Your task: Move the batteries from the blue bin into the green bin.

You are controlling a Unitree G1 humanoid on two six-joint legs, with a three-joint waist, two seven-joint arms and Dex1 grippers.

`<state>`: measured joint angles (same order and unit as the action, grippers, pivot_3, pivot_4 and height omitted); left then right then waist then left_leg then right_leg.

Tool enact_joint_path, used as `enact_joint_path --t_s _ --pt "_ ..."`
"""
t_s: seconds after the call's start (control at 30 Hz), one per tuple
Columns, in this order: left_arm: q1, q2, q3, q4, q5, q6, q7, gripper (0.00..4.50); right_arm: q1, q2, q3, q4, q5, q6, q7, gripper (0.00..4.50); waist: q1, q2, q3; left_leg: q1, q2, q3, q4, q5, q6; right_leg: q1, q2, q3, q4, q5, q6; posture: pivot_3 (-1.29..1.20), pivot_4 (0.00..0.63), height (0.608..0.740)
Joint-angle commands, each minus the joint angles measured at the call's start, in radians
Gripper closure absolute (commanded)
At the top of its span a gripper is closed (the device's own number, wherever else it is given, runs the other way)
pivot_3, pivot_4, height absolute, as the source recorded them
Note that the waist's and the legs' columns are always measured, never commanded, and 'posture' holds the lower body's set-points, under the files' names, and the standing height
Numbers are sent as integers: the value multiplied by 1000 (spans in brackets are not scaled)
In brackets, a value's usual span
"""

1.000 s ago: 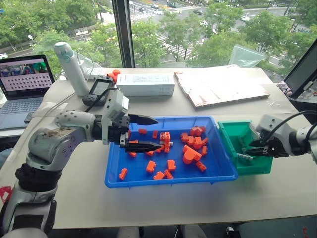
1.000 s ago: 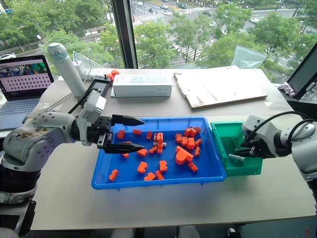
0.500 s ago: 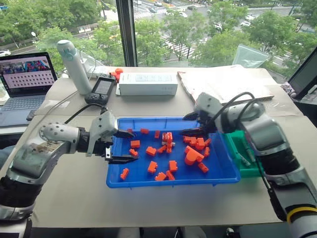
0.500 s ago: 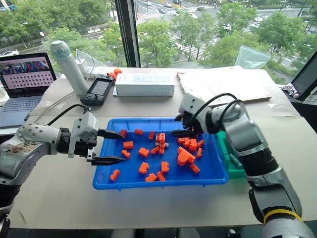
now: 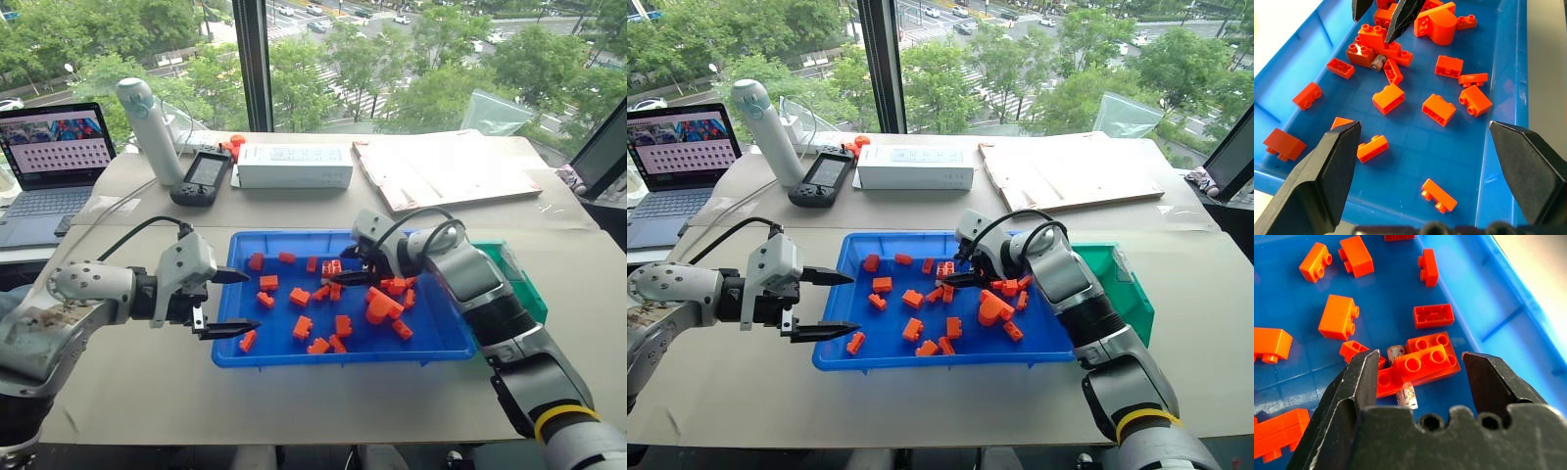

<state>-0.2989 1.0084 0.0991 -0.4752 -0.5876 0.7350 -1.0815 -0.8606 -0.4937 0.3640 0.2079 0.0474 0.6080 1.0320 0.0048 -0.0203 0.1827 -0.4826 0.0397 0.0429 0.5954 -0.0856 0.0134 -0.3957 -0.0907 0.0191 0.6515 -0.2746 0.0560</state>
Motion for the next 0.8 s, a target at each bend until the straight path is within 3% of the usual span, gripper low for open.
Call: enact_joint_path --t_s 0.03,0.1,0.13,0.67,0.7,0.8 --pt "8 8 33 -43 -20 2 12 0 -21 7 -17 -5 -2 -29 -2 2338 -1 0 0 0 0 0 0 0 0 0 0 0 0 0 0 0 150 733" --pt "9 6 31 -45 -22 3 17 0 -25 1 -25 -5 -4 -32 -3 3016 -2 0 0 0 0 0 0 0 0 0 0 0 0 0 0 0 150 733" --pt "9 5 29 -43 -22 1 18 0 -28 -5 -30 -9 -4 -32 -2 3058 -1 0 0 0 0 0 0 0 0 0 0 0 0 0 0 0 150 733" --pt "-63 -28 -51 33 13 -52 -6 0 -43 -283 -97 31 -27 -36 80 3059 1 0 0 0 0 1 0 0 -1 -1 -1 0 1 0 0 0 150 733" --pt "-67 -28 -53 39 15 -55 -10 0 -40 -291 -90 20 -31 -37 87 2059 0 0 0 0 0 1 0 0 -1 -1 -1 0 1 0 0 0 150 733" --pt "-74 -26 -58 50 18 -64 -19 0 -44 -276 -93 -20 -30 -33 74 1221 -4 0 0 0 0 1 0 0 1 -1 0 1 1 0 -1 0 150 733"
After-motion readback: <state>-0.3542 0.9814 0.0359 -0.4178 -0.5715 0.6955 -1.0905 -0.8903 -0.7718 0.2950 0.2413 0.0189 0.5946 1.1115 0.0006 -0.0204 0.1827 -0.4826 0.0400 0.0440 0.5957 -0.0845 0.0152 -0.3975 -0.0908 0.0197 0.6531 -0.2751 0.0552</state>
